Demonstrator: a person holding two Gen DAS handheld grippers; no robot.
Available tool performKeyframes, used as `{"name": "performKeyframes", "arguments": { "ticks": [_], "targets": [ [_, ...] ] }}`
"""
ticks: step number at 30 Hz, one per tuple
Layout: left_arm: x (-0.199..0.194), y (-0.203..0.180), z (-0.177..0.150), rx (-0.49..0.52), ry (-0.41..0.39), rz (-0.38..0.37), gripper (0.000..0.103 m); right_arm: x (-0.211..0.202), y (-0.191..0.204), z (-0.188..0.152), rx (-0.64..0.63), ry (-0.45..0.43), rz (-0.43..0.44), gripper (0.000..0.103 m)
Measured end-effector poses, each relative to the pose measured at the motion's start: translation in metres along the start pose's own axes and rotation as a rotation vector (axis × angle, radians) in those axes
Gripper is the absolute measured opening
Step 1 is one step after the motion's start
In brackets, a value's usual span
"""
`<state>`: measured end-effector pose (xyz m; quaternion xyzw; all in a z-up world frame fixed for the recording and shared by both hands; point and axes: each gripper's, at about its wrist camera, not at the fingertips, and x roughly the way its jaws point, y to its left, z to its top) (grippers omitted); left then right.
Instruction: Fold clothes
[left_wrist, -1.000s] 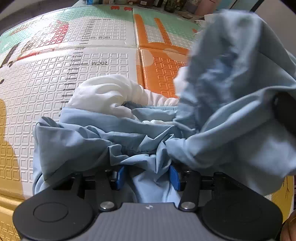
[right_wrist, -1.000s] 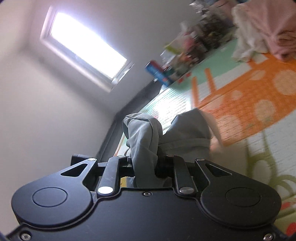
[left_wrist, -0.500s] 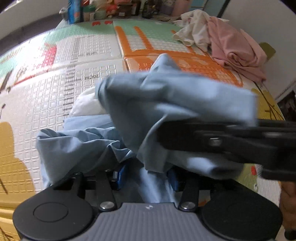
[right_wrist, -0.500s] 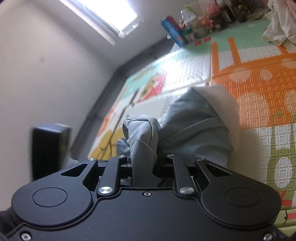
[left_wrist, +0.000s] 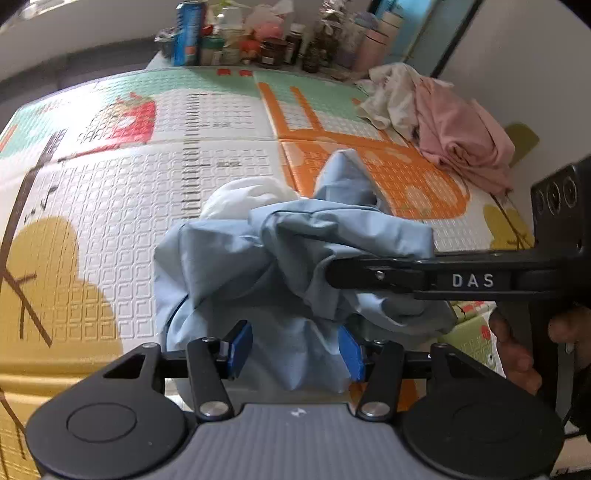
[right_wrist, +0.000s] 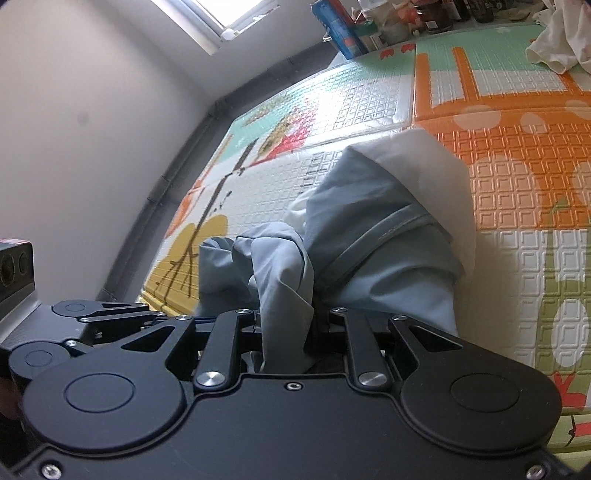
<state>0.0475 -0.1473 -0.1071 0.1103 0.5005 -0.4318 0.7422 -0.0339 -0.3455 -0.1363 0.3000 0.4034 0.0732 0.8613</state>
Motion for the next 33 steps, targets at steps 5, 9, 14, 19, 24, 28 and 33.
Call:
{"name": "performKeyframes", "arguments": {
  "ticks": [5, 9, 14, 19, 24, 28, 33],
  "targets": [
    [0.02, 0.012, -0.003, -0.057, -0.004, -0.052, 0.054, 0.0, 0.001, -0.001, 0.016, -0.006, -0.014, 0.015],
    [0.036, 0.015, -0.005, -0.065, 0.01, -0.055, 0.054, -0.009, 0.0, -0.004, 0.066, -0.04, -0.009, 0.015],
    [0.041, 0.025, -0.003, -0.109, 0.024, -0.087, 0.054, -0.041, -0.001, -0.011, 0.151, -0.17, 0.035, 0.015],
    [0.045, 0.028, 0.0, -0.12, 0.035, -0.095, 0.053, -0.078, 0.003, -0.013, 0.187, -0.31, 0.079, 0.015],
    [0.046, 0.028, 0.0, -0.109, 0.043, -0.097, 0.053, -0.083, 0.018, -0.005, 0.151, -0.314, 0.134, 0.015],
    [0.047, 0.029, -0.001, -0.102, 0.042, -0.103, 0.053, -0.064, 0.037, 0.0, 0.095, -0.258, 0.15, 0.015],
    [0.047, 0.029, 0.0, -0.096, 0.041, -0.108, 0.053, -0.025, 0.06, 0.007, 0.027, -0.16, 0.13, 0.015]
  ]
}}
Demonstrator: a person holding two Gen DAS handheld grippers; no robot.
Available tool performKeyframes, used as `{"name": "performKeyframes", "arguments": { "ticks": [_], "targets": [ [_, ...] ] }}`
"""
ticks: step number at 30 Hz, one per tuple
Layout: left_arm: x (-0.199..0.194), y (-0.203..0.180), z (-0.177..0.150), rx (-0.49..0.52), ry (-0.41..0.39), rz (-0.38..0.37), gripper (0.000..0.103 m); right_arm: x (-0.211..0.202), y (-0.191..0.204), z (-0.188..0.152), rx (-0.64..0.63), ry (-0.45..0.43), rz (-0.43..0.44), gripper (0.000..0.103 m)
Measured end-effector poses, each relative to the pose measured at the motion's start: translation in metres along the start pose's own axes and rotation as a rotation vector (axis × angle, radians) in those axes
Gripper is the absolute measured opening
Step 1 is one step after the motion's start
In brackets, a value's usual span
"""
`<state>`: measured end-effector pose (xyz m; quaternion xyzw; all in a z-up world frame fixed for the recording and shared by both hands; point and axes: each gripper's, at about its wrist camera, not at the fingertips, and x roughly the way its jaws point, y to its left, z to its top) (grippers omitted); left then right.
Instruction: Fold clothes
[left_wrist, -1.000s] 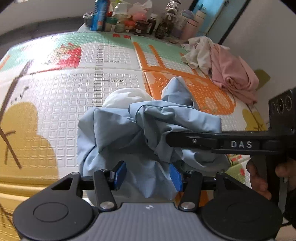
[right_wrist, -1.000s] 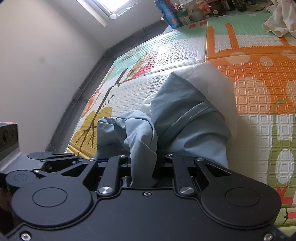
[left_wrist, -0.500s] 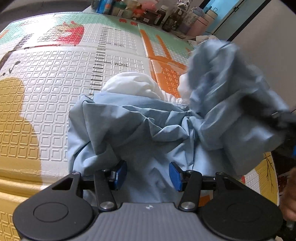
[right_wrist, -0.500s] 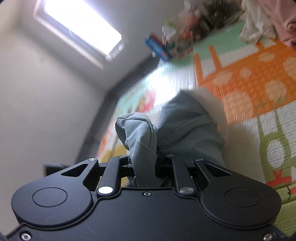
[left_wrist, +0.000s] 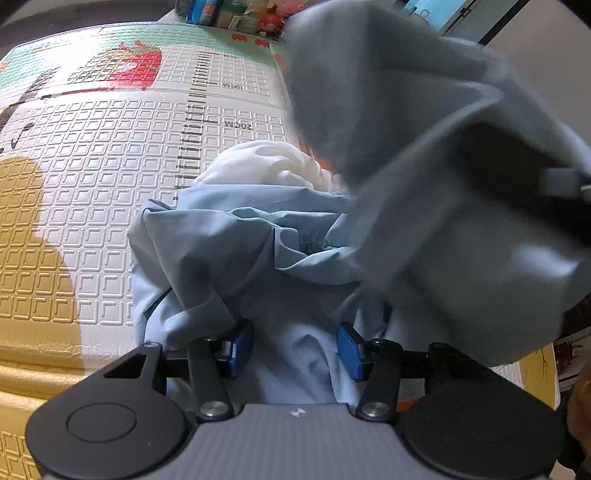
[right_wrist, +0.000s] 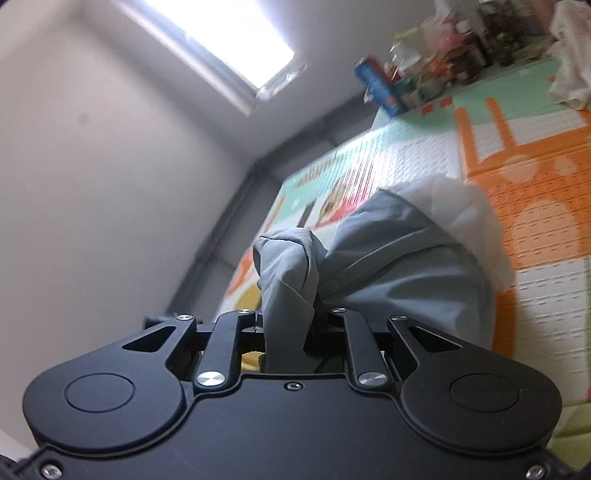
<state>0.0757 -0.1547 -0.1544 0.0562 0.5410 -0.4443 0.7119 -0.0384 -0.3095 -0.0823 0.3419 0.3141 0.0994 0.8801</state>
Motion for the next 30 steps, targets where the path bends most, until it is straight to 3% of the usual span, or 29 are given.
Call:
{"name": "performKeyframes", "arguments": {
  "ticks": [6, 14, 23, 26, 28, 30],
  "targets": [
    [-0.001, 0.005, -0.002, 0.003, -0.015, -0.03, 0.052, 0.045, 0.014, -0.009, -0.089, 0.12, -0.045, 0.015],
    [-0.013, 0.008, -0.004, 0.032, -0.002, -0.056, 0.051, 0.079, 0.025, -0.018, -0.22, 0.263, -0.168, 0.015],
    [-0.053, 0.007, -0.019, 0.077, 0.003, -0.026, 0.056, 0.101, 0.037, -0.042, -0.397, 0.31, -0.297, 0.015],
    [-0.071, 0.019, -0.027, 0.044, -0.016, -0.019, 0.058, 0.102, 0.044, -0.046, -0.409, 0.309, -0.287, 0.027],
    [-0.081, 0.029, -0.031, 0.018, -0.03, 0.002, 0.059, 0.098, 0.049, -0.045, -0.393, 0.302, -0.261, 0.042],
    [-0.09, 0.039, -0.035, -0.006, -0.042, 0.023, 0.059, 0.092, 0.055, -0.042, -0.384, 0.291, -0.232, 0.043]
  ]
}}
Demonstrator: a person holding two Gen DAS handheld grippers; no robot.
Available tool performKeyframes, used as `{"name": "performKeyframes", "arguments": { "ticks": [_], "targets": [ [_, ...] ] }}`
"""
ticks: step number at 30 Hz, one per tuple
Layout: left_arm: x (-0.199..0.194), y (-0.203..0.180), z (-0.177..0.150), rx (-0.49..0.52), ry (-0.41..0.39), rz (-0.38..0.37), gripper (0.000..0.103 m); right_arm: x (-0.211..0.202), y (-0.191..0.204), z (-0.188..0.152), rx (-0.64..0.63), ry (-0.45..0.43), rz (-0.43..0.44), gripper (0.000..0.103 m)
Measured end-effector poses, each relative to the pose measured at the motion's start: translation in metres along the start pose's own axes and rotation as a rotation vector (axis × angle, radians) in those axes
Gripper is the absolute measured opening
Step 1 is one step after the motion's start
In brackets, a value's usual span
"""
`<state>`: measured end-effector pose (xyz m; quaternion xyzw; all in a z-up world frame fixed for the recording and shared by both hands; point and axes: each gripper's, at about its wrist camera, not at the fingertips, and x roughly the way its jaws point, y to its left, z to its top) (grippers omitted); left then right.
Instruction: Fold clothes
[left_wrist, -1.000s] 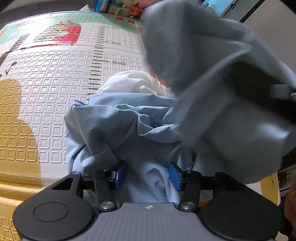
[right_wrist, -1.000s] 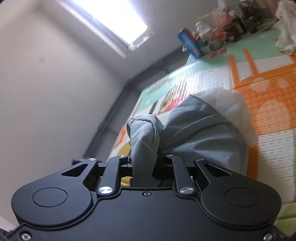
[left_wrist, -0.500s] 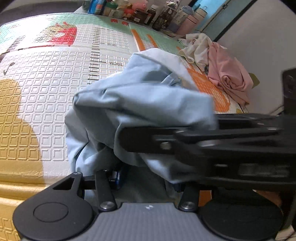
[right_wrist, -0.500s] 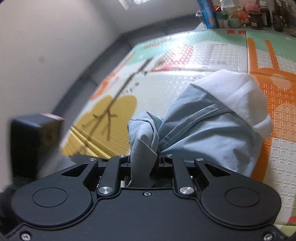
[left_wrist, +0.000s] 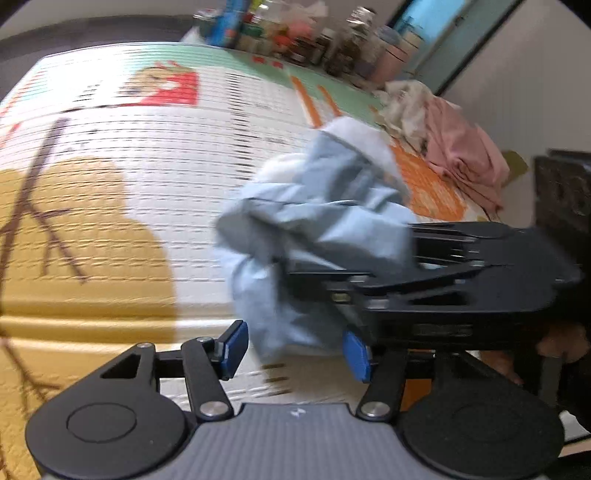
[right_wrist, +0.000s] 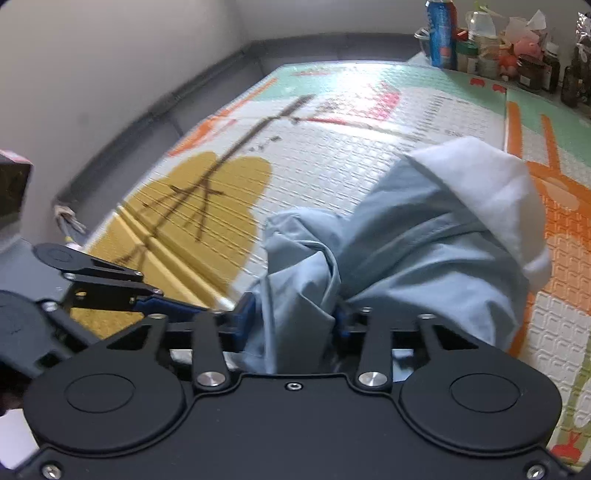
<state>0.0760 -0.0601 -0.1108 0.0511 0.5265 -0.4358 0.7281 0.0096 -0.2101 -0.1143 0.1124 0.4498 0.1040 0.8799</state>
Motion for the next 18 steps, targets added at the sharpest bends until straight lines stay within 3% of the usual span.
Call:
{"name": "performKeyframes", "arguments": {
  "ticks": [8, 18],
  "targets": [
    [-0.041, 0.035, 0.001, -0.128, -0.123, 0.021, 0.059, -0.028, -0.014, 0.011, 0.129, -0.016, 0.14, 0.045],
    [-0.073, 0.038, 0.022, -0.203, -0.271, -0.016, 0.06, -0.08, -0.027, 0.026, 0.178, -0.104, 0.177, 0.05]
  ]
}}
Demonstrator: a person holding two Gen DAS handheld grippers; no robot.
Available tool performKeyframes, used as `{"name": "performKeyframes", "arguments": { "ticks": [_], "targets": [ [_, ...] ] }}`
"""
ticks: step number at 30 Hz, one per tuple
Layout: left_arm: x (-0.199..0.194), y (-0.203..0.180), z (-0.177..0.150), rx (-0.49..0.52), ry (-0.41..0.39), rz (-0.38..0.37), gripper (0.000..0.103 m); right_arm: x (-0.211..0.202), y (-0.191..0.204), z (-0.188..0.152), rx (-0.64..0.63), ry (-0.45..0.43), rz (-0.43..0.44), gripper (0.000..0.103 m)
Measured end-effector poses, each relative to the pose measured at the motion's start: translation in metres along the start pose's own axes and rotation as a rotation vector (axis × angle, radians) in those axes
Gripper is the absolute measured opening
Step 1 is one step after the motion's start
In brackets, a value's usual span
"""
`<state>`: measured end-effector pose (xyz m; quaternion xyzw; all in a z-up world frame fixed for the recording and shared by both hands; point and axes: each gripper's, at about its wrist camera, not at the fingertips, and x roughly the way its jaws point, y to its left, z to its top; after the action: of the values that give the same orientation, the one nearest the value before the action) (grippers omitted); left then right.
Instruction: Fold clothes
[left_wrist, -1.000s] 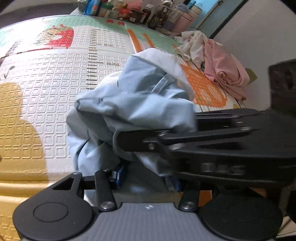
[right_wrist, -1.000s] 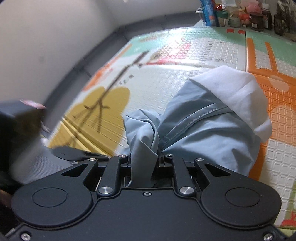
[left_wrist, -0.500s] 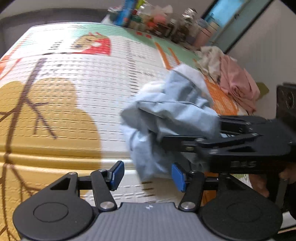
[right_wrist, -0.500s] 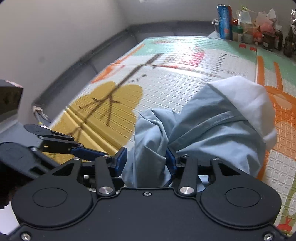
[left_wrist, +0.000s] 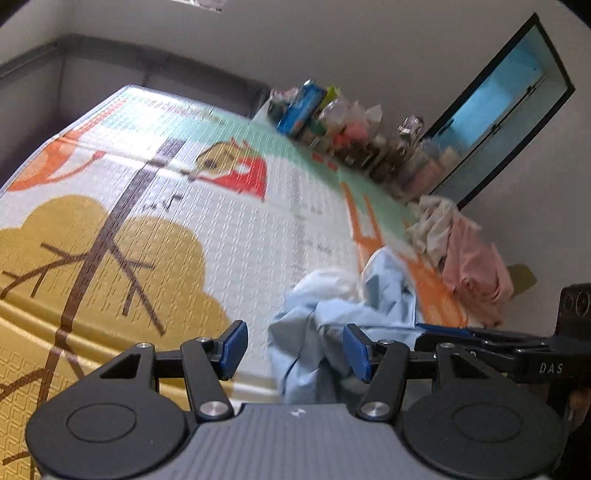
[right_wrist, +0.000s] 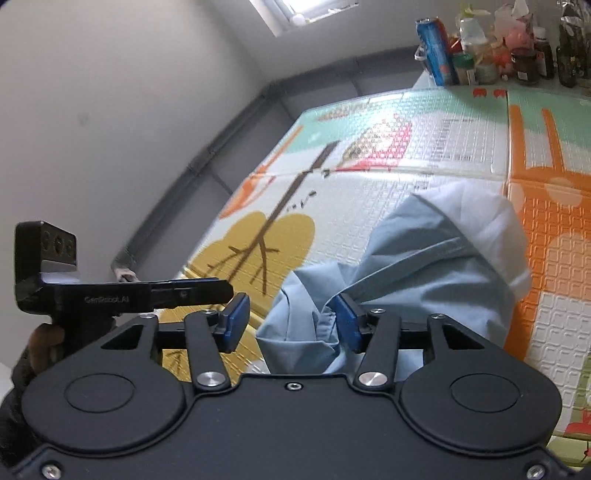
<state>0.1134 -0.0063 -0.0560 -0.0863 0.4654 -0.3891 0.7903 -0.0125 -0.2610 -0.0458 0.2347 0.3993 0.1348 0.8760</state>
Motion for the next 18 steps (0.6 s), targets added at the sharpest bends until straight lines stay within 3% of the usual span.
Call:
{"name": "performKeyframes", "arguments": {
  "ticks": [5, 10, 18],
  "targets": [
    [-0.001, -0.017, 0.001, 0.031, -0.006, -0.062, 0.06, -0.03, -0.01, 0.005, 0.052, -0.076, 0.003, 0.05],
    [0.001, -0.039, -0.003, 0.08, -0.003, -0.133, 0.06, -0.04, -0.034, 0.003, 0.158, -0.079, 0.04, 0.047],
    [-0.009, -0.054, -0.009, 0.125, -0.006, -0.237, 0.062, 0.021, -0.052, -0.002, 0.292, 0.034, 0.036, 0.037]
  ]
}}
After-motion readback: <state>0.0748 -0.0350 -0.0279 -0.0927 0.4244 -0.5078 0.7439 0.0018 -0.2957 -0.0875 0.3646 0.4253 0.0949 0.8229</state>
